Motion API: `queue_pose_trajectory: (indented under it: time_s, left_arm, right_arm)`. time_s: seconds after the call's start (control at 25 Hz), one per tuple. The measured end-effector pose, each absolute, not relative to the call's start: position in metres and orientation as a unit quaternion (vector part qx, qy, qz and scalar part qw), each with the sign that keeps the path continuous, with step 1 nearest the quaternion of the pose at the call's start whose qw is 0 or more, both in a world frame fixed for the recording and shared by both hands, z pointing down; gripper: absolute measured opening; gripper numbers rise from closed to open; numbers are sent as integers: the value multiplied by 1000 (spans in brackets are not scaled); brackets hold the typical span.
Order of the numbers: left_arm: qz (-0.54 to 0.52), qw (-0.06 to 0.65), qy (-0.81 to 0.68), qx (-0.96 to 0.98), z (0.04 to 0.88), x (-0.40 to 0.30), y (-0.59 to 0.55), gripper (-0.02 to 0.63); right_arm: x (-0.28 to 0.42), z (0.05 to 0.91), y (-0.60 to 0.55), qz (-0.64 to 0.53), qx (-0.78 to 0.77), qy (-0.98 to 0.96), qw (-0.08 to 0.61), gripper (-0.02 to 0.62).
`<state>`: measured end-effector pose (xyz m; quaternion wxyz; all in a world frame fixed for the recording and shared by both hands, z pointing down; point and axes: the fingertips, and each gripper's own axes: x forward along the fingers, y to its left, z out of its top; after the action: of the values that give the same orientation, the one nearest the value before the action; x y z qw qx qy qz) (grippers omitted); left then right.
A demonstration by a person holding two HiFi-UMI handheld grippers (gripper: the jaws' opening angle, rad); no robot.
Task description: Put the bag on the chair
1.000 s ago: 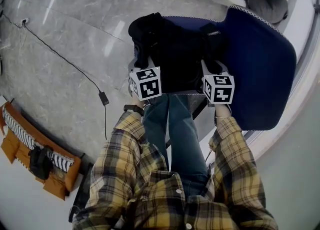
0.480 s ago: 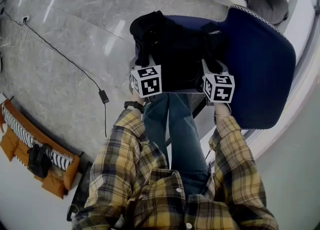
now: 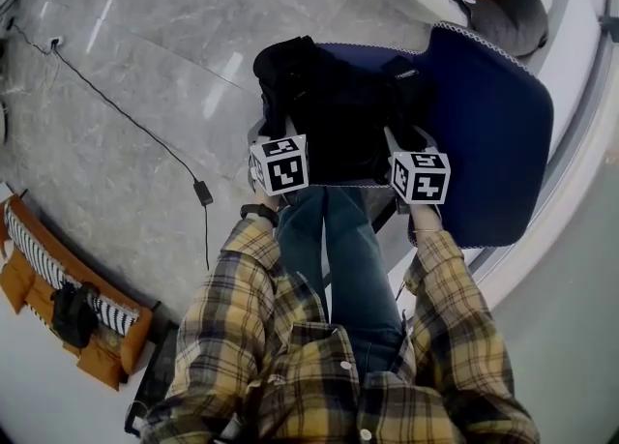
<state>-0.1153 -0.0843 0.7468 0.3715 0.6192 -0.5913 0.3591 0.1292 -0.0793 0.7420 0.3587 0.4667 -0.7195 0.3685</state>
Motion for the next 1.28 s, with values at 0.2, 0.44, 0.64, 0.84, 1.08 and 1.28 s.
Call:
queue_pose_trajectory:
  time_s: [0.2, 0.44, 0.64, 0.84, 1.08, 1.28]
  left_arm:
    - [348, 365, -604, 617, 731, -121, -84, 139]
    - [327, 369, -608, 622, 705, -123, -80, 167]
    - [312, 370, -611, 627, 682, -121, -78, 167]
    - [302, 364, -610, 636, 647, -118, -76, 167]
    - [285, 347, -604, 658, 600, -106, -82, 167]
    - [267, 337, -590, 683, 557, -97, -99, 167]
  right_arm:
    - [130, 729, -78, 368, 469, -723, 349, 187]
    - [132, 707, -76, 356, 483, -722, 344, 214]
    - [133, 687, -77, 351, 493, -722, 335, 215]
    - [129, 649, -80, 340, 499, -729, 322, 215]
    - [119, 598, -80, 349, 493, -741, 292, 215]
    - [106, 547, -91, 342, 482, -766, 255, 215]
